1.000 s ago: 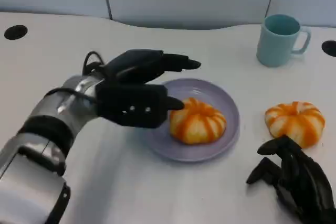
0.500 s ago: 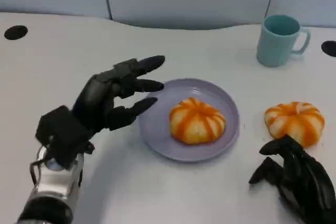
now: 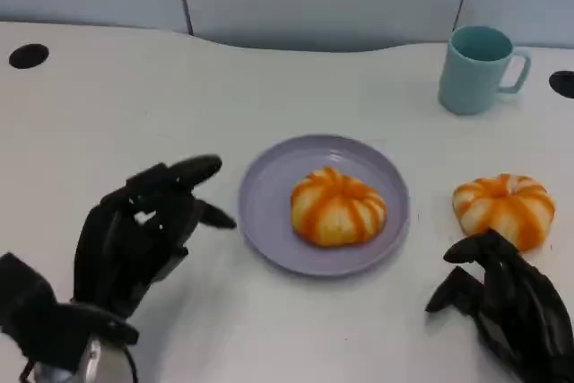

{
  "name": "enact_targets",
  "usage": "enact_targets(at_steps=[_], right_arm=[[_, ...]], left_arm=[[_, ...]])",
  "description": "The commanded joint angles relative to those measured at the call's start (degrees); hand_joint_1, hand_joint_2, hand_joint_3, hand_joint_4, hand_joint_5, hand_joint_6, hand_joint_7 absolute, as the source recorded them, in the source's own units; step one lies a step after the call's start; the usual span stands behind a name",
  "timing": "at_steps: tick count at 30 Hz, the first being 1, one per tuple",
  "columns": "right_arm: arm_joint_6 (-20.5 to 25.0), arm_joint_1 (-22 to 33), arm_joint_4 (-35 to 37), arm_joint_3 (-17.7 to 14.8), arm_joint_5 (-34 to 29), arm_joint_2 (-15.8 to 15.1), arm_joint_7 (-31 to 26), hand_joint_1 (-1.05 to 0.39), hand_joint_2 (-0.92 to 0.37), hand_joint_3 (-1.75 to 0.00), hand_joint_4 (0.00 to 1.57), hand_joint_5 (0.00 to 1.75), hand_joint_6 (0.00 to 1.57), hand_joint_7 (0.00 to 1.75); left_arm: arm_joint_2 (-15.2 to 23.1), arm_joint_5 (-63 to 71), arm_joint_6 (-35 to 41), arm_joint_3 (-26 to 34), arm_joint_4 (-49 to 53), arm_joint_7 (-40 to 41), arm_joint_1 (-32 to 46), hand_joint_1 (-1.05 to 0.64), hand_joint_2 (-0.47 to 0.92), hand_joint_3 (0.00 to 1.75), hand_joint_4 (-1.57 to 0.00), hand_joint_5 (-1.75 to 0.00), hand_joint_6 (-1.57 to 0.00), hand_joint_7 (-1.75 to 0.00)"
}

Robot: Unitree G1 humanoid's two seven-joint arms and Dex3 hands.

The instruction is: Grasp the bread from the table and place it into the plate.

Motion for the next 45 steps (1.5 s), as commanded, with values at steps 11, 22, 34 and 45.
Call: enact_targets(at_steps=[11, 22, 34, 45], right_arm=[[-0.4, 0.3, -0.7, 0.1, -0.6, -0.9, -0.5, -0.50, -0.92, -0.45, 0.50, 1.75, 0.41, 1.58], [0.1, 0.6, -1.2, 0.2, -1.2, -1.0, -1.4, -0.50, -0.92, -0.47, 0.48, 1.75, 0.40, 1.57], [-0.8, -0.1, 0.4, -0.6, -1.2, -1.9, -0.5, -0.51, -0.92, -0.47, 0.48, 1.75, 0.39, 1.57], [-1.2, -1.5, 3.4, -2.0, -0.5, -2.5, 1.4, -0.47, -0.92, -0.50, 0.47, 1.75, 0.38, 1.60]], left_arm=[[1.7, 3.4, 5.0, 0.2, -2.3, -2.0, 7.8, -0.63, 0.92, 0.40, -0.67, -1.75, -0.55, -1.42], [1.3, 3.3, 5.9, 1.2, 0.4, -2.3, 8.6, -0.62, 0.92, 0.35, -0.64, -1.75, -0.58, -1.40], [0.4, 2.0, 5.7, 3.5, 4.1, -3.6, 6.0, -0.60, 0.92, 0.37, -0.68, -1.75, -0.55, -1.45], [0.4, 2.7, 1.5, 4.9, 8.8, -6.1, 3.4, -0.62, 0.92, 0.33, -0.69, -1.75, -0.57, -1.47]])
